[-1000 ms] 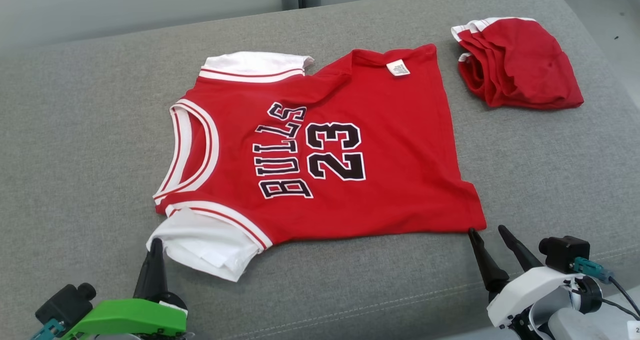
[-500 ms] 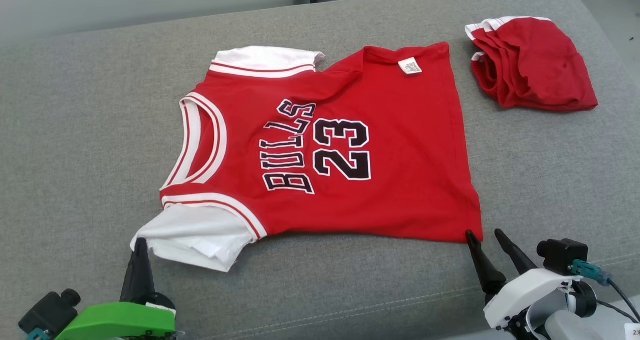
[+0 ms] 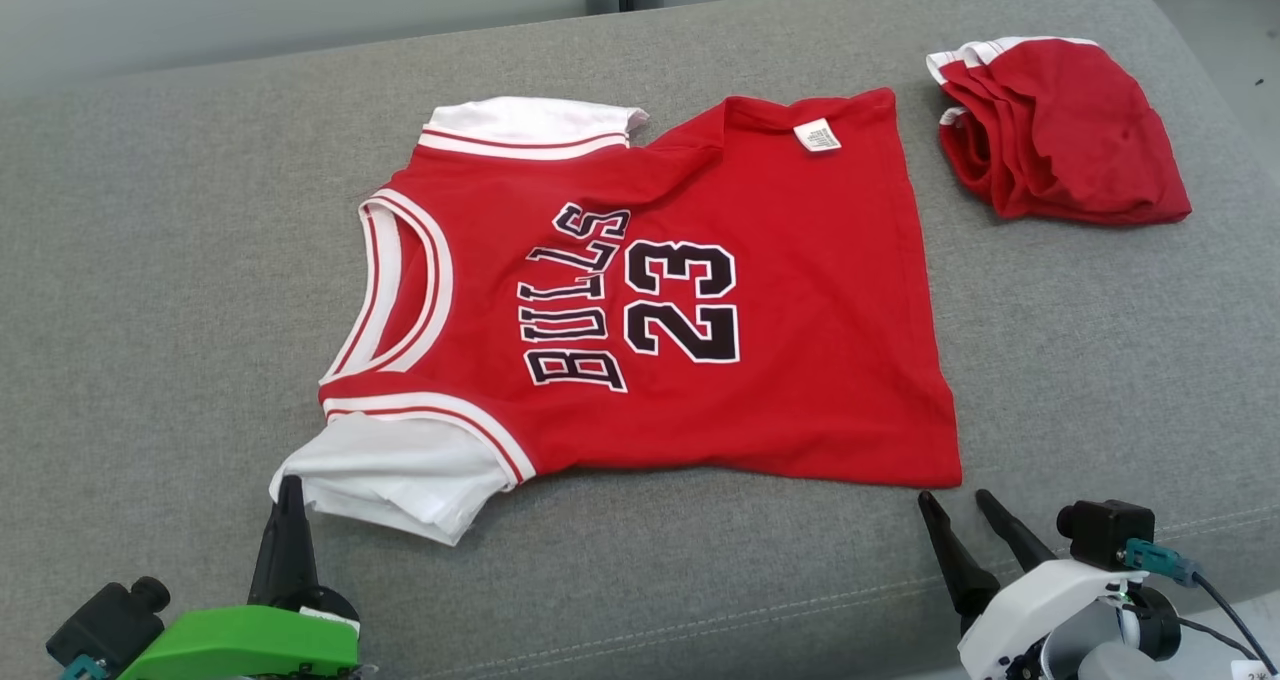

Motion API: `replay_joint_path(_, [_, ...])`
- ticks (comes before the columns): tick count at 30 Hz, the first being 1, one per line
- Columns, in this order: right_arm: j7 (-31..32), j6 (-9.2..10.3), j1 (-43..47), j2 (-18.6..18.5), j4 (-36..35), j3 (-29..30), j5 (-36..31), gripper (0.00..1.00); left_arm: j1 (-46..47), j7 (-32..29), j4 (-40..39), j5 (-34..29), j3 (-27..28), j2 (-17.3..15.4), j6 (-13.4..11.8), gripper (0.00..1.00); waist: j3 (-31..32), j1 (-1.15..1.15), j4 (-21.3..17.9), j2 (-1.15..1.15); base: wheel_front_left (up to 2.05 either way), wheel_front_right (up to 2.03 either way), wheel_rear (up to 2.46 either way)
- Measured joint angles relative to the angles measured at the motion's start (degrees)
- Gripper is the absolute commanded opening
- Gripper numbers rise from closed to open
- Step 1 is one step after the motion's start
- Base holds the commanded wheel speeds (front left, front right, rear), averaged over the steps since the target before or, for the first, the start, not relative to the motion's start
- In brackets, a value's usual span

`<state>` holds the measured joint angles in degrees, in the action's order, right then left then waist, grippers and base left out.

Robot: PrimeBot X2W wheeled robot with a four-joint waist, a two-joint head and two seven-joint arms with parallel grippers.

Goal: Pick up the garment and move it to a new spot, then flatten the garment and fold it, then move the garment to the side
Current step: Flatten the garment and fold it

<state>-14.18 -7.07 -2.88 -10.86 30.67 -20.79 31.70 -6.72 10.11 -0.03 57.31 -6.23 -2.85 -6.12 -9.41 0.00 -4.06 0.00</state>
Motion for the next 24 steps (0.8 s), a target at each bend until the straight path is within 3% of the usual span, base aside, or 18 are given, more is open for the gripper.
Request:
replay_joint_path(4, [0.0,0.0,-0.2,0.1,1.4,-0.9,0.3,1.0,-0.1,-0.1,0.0,0.0,-0.2,0.0,0.0,0.0,0.3,0.0,0.0,0.0,0.0,0.0,0.0])
replay_joint_path(14, [0.0,0.0,-4.0,1.0,3.3,-2.0,1.3,0.86,-0.4,-1.0,-0.5,-0.2,-0.2,0.0,0.0,0.0,0.5,0.0,0.3,0.0,0.0,0.0,0.0])
replay_joint_path(16, [0.0,0.0,-4.7,1.0,3.7,-2.1,1.8,0.76,-0.4,-1.0,-0.5,-0.2,-0.2,0.0,0.0,0.0,0.4,0.0,0.4,0.0,0.0,0.0,0.0])
replay_joint_path(18, [0.0,0.0,-5.1,1.0,4.3,-2.2,2.3,0.51,-0.4,-1.0,-0.6,-0.2,-0.2,0.0,-0.2,0.0,0.3,0.0,0.5,0.0,0.0,0.0,0.0])
replay_joint_path(21, [0.0,0.0,-5.5,1.1,5.5,-2.3,2.9,0.44,-0.4,-1.1,-0.7,-0.3,-0.1,0.0,-0.5,0.0,0.2,0.0,0.6,0.0,0.0,0.0,0.0])
replay_joint_path(23, [0.0,0.0,-5.7,1.1,6.3,-2.5,3.3,0.33,-0.4,-1.1,-0.8,-0.4,-0.1,0.0,-0.5,0.0,0.1,0.0,0.7,0.0,0.0,0.0,0.0])
replay_joint_path(24, [0.0,0.0,-6.0,1.1,6.6,-2.6,3.3,0.23,-0.4,-1.1,-0.8,-0.4,-0.1,0.0,-0.5,0.0,0.1,0.0,0.7,0.0,0.0,0.0,0.0])
